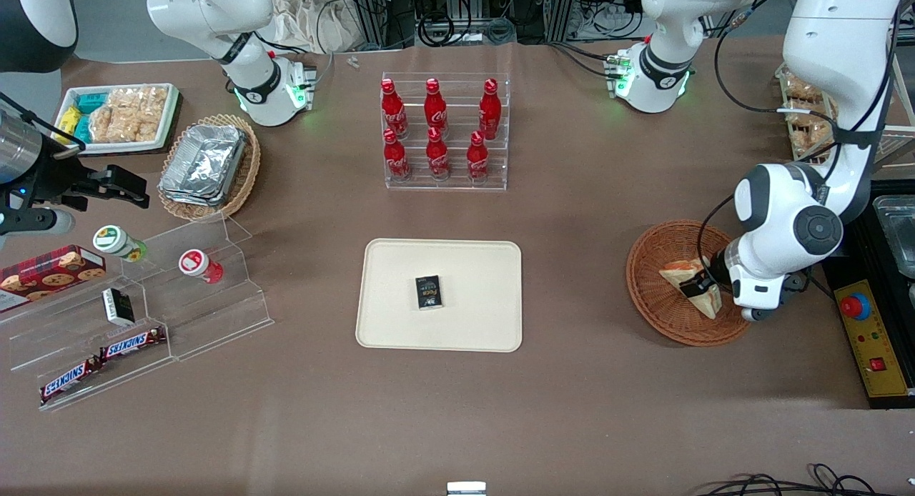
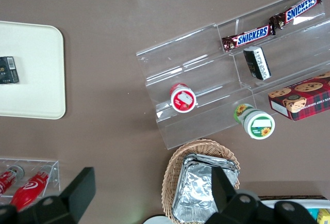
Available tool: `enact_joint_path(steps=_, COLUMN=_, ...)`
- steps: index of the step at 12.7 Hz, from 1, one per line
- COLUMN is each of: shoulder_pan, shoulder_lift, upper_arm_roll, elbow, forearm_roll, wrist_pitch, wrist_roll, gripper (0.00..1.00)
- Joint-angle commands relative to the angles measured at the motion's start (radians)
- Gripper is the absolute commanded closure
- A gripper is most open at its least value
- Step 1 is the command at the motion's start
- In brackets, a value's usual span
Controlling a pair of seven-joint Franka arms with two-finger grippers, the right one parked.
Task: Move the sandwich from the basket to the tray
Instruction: 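Close the left gripper on the sandwich and lift it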
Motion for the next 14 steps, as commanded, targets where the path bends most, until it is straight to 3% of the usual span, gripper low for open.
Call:
enact_joint_path(steps=1, shoulder_pan=0.006, shoulder_lift=0.028, upper_arm_roll=-0.008, elbow=0.023, forearm_roll=0.014, wrist_pitch=0.019, wrist_roll=-0.095, gripper=0.67)
enact_joint_path(steps=2, shoulder_pan=0.006, shoulder_lift=0.028, upper_arm_roll=-0.008, elbow=0.029, forearm_roll=0.014, wrist_pitch=0.018, wrist_roll=-0.104, gripper=1.0)
enact_joint_path(steps=7, shoulder_pan=0.003, shoulder_lift=0.012, upper_arm_roll=-0.012, elbow=0.083, forearm_roll=0.016, wrist_pitch=-0.023, wrist_roll=-0.1, gripper=1.0)
enact_joint_path(steps=11, shoulder_pan=-0.006, shoulder_lift=0.03, upper_arm_roll=-0.063, elbow=0.423, forearm_roll=0.024, wrist_pitch=-0.463, wrist_roll=-0.09, gripper=1.0)
enact_joint_path(steps=14, shoulder_pan=-0.008, shoulder_lift=0.033, upper_arm_roll=-0.158, elbow=0.587, forearm_roll=0.024, wrist_pitch=-0.588, wrist_roll=-0.023, gripper=1.0)
